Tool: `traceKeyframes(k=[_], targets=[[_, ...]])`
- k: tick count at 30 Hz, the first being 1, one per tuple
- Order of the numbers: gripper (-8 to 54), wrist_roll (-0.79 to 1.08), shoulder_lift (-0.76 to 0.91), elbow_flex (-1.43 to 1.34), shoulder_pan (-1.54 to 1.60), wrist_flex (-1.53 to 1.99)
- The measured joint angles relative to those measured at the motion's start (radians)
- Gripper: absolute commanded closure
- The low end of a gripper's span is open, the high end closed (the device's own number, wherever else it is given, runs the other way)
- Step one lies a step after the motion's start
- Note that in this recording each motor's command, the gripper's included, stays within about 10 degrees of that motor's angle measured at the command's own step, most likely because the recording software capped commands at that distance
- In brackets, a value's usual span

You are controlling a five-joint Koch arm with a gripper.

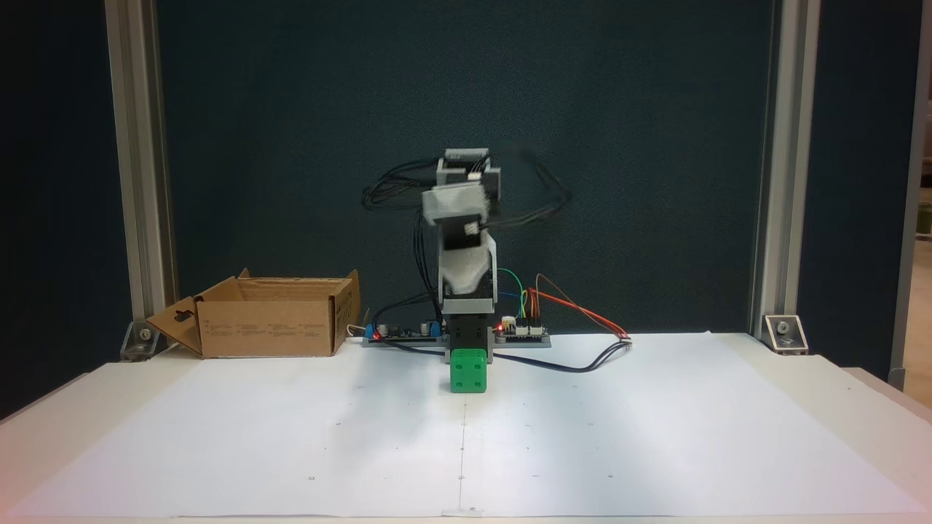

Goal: Grasp a green dice and put it in the bin.

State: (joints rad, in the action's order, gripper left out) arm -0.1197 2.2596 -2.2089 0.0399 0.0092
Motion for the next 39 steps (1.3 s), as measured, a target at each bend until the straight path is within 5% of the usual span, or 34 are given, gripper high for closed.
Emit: traceKeyframes(k=[19,39], targets=[[1.1,-0.020,0.000,0.201,0.080,1.178],[1.1,-0.018,-0.002,0.011,0.043,1.006]])
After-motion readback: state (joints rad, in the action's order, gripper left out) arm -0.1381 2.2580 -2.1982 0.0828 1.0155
